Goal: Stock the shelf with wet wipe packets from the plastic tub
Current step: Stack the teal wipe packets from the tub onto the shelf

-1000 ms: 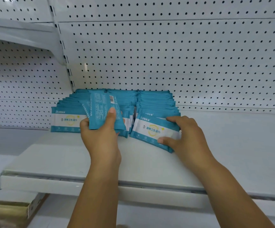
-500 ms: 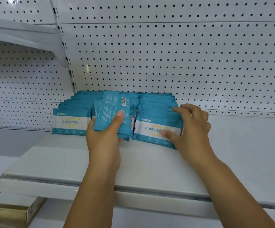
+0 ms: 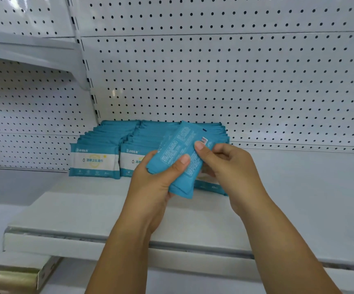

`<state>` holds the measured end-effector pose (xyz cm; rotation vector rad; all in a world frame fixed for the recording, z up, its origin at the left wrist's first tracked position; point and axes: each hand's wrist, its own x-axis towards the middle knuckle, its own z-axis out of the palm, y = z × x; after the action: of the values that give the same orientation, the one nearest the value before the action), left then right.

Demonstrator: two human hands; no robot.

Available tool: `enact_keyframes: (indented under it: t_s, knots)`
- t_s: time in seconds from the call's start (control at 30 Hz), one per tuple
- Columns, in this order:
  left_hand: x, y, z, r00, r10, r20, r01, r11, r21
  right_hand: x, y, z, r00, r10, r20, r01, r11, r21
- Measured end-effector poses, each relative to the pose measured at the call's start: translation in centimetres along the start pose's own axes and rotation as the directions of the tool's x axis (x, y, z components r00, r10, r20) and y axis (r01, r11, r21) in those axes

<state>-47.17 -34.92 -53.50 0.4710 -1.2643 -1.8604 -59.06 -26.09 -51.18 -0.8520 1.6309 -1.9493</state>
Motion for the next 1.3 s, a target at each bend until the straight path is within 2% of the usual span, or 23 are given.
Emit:
enact_keyframes:
  t_s: [0.1, 0.2, 0.27, 0.37, 0.47, 0.6, 0.73, 0.83, 0.9, 0.97, 1.1, 1.3]
  knots:
    - [0.0, -0.1, 0.1, 1.000, -0.002, -0.014, 0.002, 1.000, -0.008, 0.4, 0.2, -0.4, 0.998, 0.038, -0.045, -0.034, 0.995, 0.089]
    - [0.2, 0.2, -0.2, 0.992, 0.030, -0.122, -0.033, 0.999, -0.020, 0.7, 0.3, -1.0, 0.982, 0.050, -0.184, -0.015, 0.983, 0.185]
    - [0.3, 0.1, -0.7, 0.978, 0.073, -0.195, -0.066, 0.997, 0.041, 0.7, 0.1, -1.3, 0.956, 0.006, -0.294, 0.050, 0.982, 0.182]
    - [0.1, 0.1, -0.8, 0.967, 0.107, -0.229, -0.088, 0.992, 0.094, 0.2, -0.1, -1.0, 0.924, -0.139, -0.357, 0.176, 0.982, 0.074]
    - [-0.4, 0.3, 0.3, 0.977, 0.107, -0.186, -0.087, 0.990, 0.110, -0.3, 0.2, -0.1, 0.925, -0.264, -0.275, 0.256, 0.964, -0.066]
    - [-0.5, 0.5, 1.2, 0.982, 0.068, -0.177, -0.057, 0.996, 0.071, -0.8, 0.9, 1.2, 0.959, -0.284, -0.017, 0.277, 0.946, -0.172]
    - [-0.6, 1.5, 0.9, 0.990, -0.017, -0.138, 0.003, 0.995, -0.103, -1.0, 0.9, 1.4, 0.950, -0.304, 0.076, 0.313, 0.932, -0.184]
    - [-0.8, 1.6, 0.7, 0.990, 0.010, -0.143, -0.019, 0.998, -0.062, -1.1, 0.7, 1.4, 0.946, -0.300, 0.122, 0.316, 0.937, -0.151]
    - [-0.6, 1.4, 0.6, 0.982, 0.020, -0.189, -0.030, 0.998, -0.047, -1.1, 0.6, 1.3, 0.946, -0.310, 0.099, 0.321, 0.939, -0.128]
    - [-0.5, 1.4, 0.4, 0.975, 0.008, -0.221, -0.028, 0.996, -0.088, -0.8, 0.7, 1.0, 0.947, -0.320, 0.011, 0.319, 0.939, -0.125]
    - [-0.4, 1.8, 0.0, 0.973, 0.011, -0.232, -0.055, 0.981, -0.187, -0.2, 1.4, 0.4, 0.945, -0.306, -0.117, 0.265, 0.924, -0.276]
    - [-0.4, 2.1, -0.8, 0.968, -0.029, -0.247, -0.028, 0.974, -0.224, -0.3, 1.9, 1.3, 0.989, -0.129, -0.066, 0.117, 0.980, -0.161]
